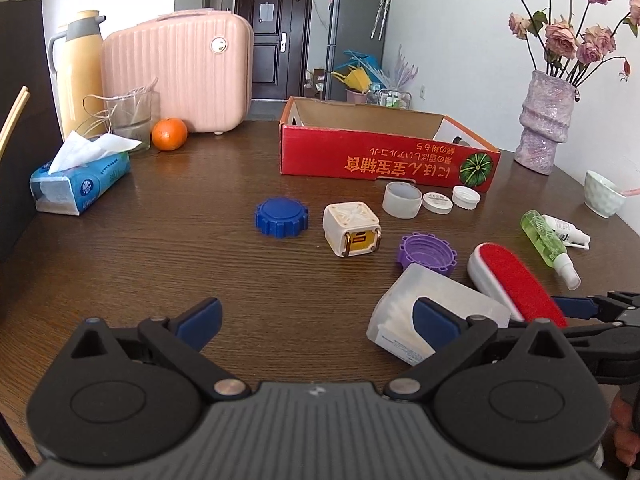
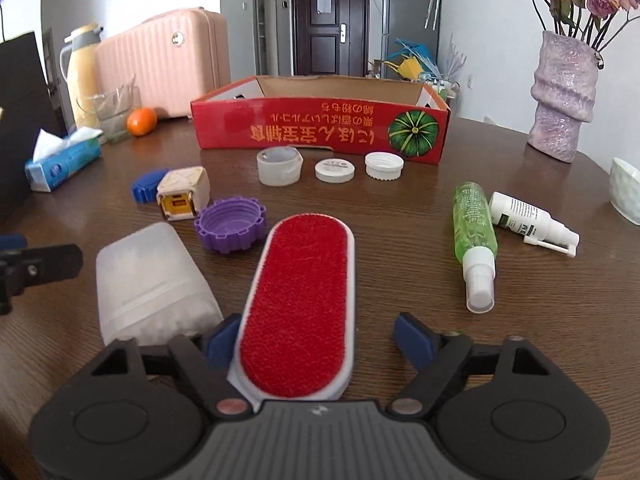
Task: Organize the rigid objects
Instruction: 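Move the right gripper to the red lint brush and grasp it, then grasp the purple cap with the left gripper while the right gripper holds the lint brush, then carry the purple cap with left and lint brush with right over the cardboard box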
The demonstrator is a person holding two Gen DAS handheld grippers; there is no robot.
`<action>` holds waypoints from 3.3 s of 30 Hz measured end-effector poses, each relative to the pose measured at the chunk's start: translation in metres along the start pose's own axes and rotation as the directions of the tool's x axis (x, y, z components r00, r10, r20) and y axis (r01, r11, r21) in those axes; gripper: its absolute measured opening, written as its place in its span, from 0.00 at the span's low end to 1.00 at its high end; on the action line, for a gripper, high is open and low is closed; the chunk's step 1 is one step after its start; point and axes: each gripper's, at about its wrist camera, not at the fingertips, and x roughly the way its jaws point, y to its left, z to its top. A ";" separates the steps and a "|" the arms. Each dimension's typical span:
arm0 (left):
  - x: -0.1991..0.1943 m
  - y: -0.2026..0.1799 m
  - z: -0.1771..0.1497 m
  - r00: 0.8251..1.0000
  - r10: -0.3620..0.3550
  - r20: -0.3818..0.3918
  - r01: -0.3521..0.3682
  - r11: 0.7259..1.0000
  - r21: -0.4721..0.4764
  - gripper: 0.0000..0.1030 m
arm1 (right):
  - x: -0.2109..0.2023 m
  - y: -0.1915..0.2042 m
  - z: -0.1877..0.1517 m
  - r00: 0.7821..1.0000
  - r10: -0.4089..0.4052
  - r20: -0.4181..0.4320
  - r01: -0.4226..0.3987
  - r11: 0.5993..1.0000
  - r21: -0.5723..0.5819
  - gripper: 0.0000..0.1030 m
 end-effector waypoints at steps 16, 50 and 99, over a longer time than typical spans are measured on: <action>-0.007 -0.004 0.004 1.000 0.026 0.010 -0.026 1.000 0.001 1.00 | -0.018 -0.008 -0.001 0.991 0.030 0.127 -0.038 0.997 0.060 0.53; 0.045 -0.080 0.060 0.998 0.015 -0.059 -0.005 0.987 0.158 1.00 | -0.033 -0.042 0.004 0.975 -0.045 0.217 -0.001 0.979 0.206 0.53; 0.001 -0.053 0.066 0.998 -0.034 0.052 0.032 0.999 0.044 0.54 | -0.058 -0.022 0.024 0.955 -0.051 0.292 0.010 0.990 0.140 0.53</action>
